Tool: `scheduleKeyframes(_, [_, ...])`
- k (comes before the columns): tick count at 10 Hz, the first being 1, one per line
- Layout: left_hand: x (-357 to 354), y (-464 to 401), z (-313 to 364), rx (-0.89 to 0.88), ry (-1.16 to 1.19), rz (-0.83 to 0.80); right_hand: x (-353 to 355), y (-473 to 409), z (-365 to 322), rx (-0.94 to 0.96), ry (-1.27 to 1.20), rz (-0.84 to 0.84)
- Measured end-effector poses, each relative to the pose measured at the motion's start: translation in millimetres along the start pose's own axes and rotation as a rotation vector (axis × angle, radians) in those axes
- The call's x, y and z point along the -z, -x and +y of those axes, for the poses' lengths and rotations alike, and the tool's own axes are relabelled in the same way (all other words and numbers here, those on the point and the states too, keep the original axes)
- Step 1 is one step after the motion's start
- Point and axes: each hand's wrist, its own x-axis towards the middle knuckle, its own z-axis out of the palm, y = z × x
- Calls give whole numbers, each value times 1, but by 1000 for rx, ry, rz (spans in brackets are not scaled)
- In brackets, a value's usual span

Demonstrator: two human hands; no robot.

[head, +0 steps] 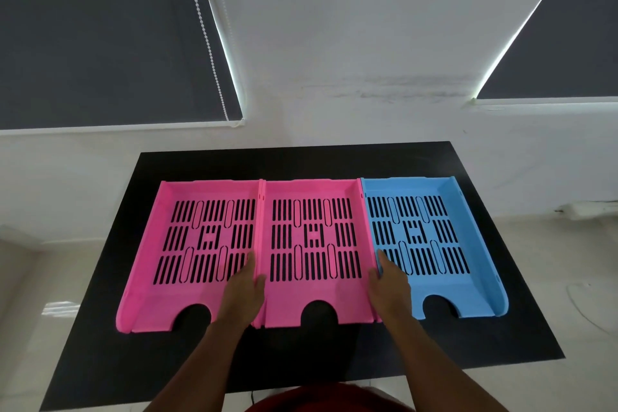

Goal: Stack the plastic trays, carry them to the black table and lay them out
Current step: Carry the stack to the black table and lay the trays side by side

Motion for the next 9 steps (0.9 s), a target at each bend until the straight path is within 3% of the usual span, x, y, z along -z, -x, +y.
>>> scheduleKeyframes(9, [7, -71, 33, 33, 8, 2, 10, -81, -43, 6, 53, -68])
